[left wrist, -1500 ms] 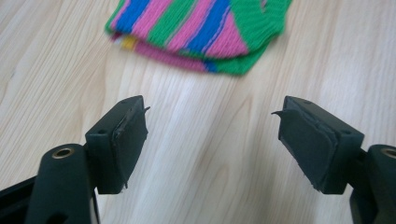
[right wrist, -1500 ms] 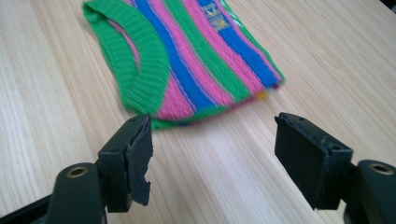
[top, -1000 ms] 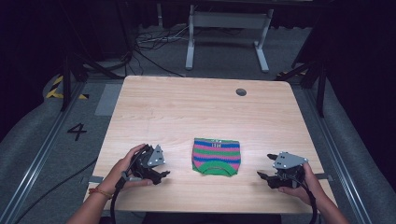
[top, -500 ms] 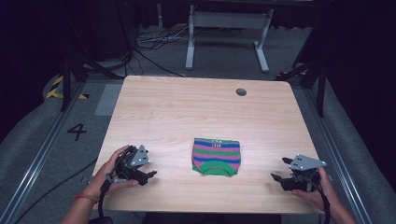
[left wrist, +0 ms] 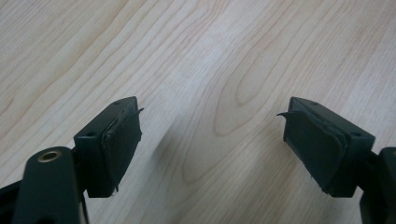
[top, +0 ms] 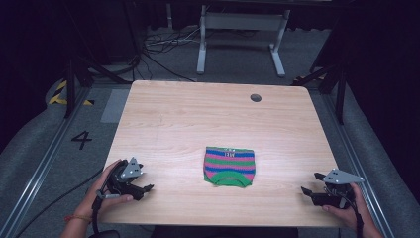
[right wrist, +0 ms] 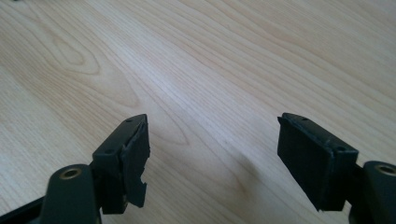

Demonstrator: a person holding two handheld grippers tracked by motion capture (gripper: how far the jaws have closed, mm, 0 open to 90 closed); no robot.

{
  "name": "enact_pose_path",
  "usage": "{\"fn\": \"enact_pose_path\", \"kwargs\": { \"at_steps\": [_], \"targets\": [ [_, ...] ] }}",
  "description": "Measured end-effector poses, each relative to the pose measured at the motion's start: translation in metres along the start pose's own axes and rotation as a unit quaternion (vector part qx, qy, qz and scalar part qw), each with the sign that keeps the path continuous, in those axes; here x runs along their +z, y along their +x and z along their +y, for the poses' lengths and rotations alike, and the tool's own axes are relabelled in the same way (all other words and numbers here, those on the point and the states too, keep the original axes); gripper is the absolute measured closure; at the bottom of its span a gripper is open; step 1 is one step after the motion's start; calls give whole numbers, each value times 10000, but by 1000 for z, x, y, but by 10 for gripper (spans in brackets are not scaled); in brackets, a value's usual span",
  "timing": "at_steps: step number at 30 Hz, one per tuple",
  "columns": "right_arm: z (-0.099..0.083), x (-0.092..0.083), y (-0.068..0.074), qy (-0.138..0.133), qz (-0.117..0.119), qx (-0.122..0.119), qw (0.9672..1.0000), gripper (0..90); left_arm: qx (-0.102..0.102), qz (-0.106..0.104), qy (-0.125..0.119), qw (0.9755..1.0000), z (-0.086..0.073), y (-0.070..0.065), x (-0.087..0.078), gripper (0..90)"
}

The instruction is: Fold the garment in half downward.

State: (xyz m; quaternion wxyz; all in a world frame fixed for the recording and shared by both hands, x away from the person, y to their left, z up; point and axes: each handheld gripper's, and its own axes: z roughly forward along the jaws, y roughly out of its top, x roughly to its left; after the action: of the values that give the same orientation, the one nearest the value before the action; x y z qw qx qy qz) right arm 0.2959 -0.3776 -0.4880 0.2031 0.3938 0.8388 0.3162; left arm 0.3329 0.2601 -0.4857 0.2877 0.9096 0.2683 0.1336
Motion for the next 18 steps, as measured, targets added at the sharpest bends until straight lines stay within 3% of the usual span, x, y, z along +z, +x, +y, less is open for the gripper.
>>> {"fn": "enact_pose_path", "kwargs": {
  "at_steps": [3, 11, 14, 16, 18],
  "targets": [
    [-8, -4, -4, -28, -85, 254, 9996, 257, -118, -2, -32, 9999, -6, 2, -3, 194],
    [-25, -7, -8, -75, -47, 592, 9982, 234, -470, -13, -151, 9988, -22, 5, -7, 181],
    [-32, -8, -9, -204, -5, 767, 9968, 223, -679, -37, -264, 9973, -30, 5, -9, 178],
    [-33, -8, -10, -192, 7, 769, 9969, 216, -917, -64, -483, 9946, -37, 6, -8, 171],
    [-33, -8, -11, -197, 54, 744, 9970, 213, -934, 19, -448, 9946, -38, 5, -9, 162]
  ]
}}
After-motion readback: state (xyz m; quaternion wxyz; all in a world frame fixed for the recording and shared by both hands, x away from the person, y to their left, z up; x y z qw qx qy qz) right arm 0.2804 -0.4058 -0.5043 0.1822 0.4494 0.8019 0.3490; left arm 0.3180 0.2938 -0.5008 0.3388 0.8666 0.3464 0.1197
